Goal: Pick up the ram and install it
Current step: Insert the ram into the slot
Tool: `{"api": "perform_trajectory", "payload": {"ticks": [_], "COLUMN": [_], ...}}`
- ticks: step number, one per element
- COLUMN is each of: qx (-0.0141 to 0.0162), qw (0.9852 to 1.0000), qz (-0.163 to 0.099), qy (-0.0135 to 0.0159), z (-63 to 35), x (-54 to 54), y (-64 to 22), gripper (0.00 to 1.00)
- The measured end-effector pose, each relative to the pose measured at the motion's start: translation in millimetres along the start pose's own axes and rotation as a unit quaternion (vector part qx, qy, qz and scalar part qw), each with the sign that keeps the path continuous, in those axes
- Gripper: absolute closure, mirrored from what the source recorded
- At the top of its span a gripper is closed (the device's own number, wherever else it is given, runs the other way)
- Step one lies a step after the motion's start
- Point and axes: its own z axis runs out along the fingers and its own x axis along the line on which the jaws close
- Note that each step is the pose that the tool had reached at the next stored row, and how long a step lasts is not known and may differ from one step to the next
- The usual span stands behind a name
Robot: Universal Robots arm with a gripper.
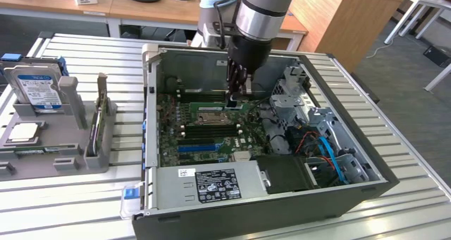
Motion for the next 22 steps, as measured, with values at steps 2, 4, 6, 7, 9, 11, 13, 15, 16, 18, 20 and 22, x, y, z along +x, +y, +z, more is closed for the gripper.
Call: {"api": "perform_trajectory", "payload": {"ticks": [2, 4, 6, 7, 9, 11, 13, 15, 16, 18, 20, 22], "qx": [0.0000, 0.0000, 0.0000, 0.0000, 0.0000, 0.0000, 0.0000, 0.0000, 0.0000, 0.0000, 0.0000, 0.0000], "qw": [1.0000, 1.0000, 1.0000, 1.0000, 1.0000, 1.0000, 1.0000, 1.0000, 1.0000, 1.0000, 1.0000, 1.0000], "qz": [0.000, 0.000, 0.000, 0.000, 0.000, 0.000, 0.000, 0.000, 0.000, 0.000, 0.000, 0.000], "qy": [-0.0002, -0.0002, -0.0001, -0.0001, -0.0001, -0.0001, -0.0001, -0.0001, -0.0001, -0.0001, -0.0001, 0.0000], "z": [0.0, 0.0, 0.0, 0.0, 0.0, 0.0, 0.0, 0.0, 0.0, 0.0, 0.0, 1.4], "x": [-0.1, -0.1, 0.0, 0.0, 0.0, 0.0, 0.0, 0.0, 0.0, 0.0, 0.0, -0.1], "y": [0.0, -0.1, 0.0, 0.0, 0.0, 0.0, 0.0, 0.0, 0.0, 0.0, -0.1, -0.1], "gripper": [0.88, 0.88, 0.88, 0.88, 0.88, 0.88, 0.88, 0.88, 0.88, 0.88, 0.88, 0.88]}}
